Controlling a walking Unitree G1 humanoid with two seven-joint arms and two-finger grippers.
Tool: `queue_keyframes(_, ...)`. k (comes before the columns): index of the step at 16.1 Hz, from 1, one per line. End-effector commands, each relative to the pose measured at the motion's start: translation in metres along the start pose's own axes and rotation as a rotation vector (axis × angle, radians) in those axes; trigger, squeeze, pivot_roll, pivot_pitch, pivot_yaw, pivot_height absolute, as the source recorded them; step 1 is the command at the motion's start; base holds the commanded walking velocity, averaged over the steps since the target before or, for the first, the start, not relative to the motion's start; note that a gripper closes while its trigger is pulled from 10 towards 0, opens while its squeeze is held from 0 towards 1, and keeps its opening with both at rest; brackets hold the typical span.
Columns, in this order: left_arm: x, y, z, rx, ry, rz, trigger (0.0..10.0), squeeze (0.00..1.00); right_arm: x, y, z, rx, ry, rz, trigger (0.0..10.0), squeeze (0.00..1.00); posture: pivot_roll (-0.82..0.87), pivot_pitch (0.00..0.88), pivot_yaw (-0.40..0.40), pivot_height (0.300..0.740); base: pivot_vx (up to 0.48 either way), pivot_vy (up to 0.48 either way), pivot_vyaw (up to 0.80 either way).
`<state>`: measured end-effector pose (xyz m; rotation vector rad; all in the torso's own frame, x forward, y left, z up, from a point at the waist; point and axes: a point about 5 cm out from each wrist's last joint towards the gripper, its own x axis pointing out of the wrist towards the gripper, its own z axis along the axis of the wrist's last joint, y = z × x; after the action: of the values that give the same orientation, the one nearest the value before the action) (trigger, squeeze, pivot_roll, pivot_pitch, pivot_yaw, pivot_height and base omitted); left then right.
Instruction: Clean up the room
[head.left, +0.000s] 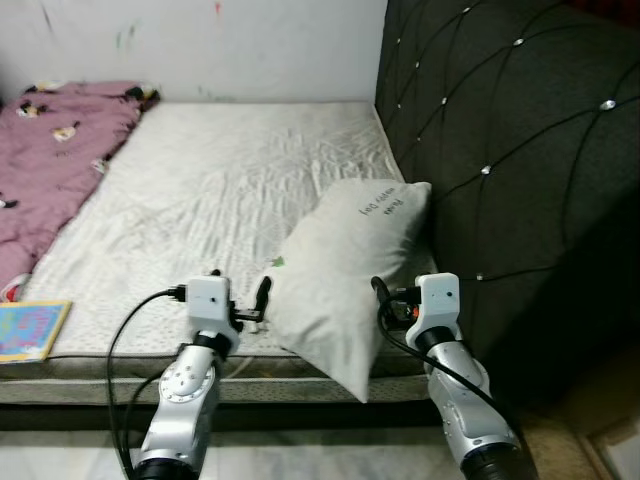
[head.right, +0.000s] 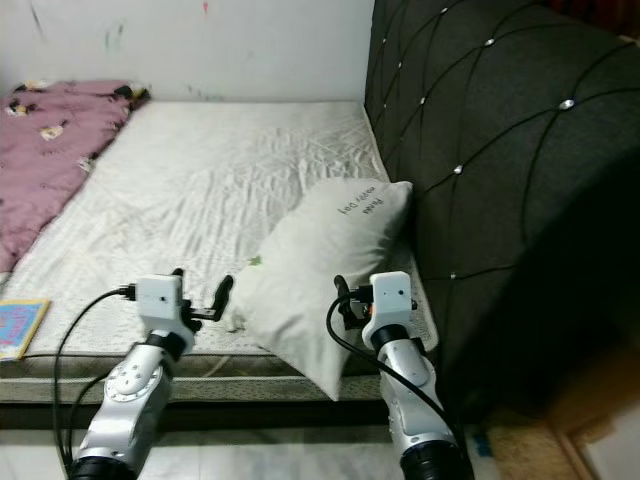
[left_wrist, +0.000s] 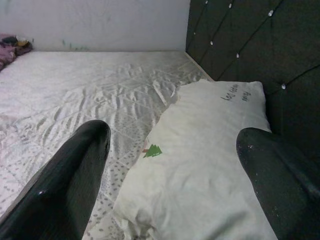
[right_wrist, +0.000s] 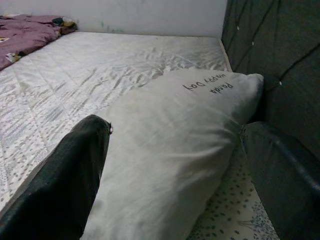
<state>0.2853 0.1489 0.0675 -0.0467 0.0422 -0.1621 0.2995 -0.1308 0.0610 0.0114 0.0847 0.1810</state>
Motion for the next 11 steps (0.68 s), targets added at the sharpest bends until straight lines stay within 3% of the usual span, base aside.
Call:
queue_keyframes(1, 0.0019, 0.0014, 0.0046, -0.001, -0.015, 0.009, 10.0, 0.0, 0.0022, -0.0016, 0.0047, 0.005, -0.01, -0.014, 10.0, 0.0, -0.01, 0.0, 0.007, 0.74, 0.0, 0.0, -0.8)
queue_keyframes(4, 0.0019, 0.0015, 0.0046, -0.003, -0.013, 0.009, 10.0, 0.0, 0.0022, -0.0014, 0.0049, 0.007, -0.011, -0.012, 10.0, 0.0, -0.01, 0.0, 0.006, 0.74, 0.0, 0.0, -0.7)
queue_keyframes(11, 0.0018, -0.0014, 0.006, -0.009, -0.028, -0.015, 10.0, 0.0, 0.002, -0.0001, 0.0063, -0.007, -0.019, 0.004, 10.0, 0.0, -0.01, 0.0, 0.004, 0.74, 0.036, 0.0, 0.0)
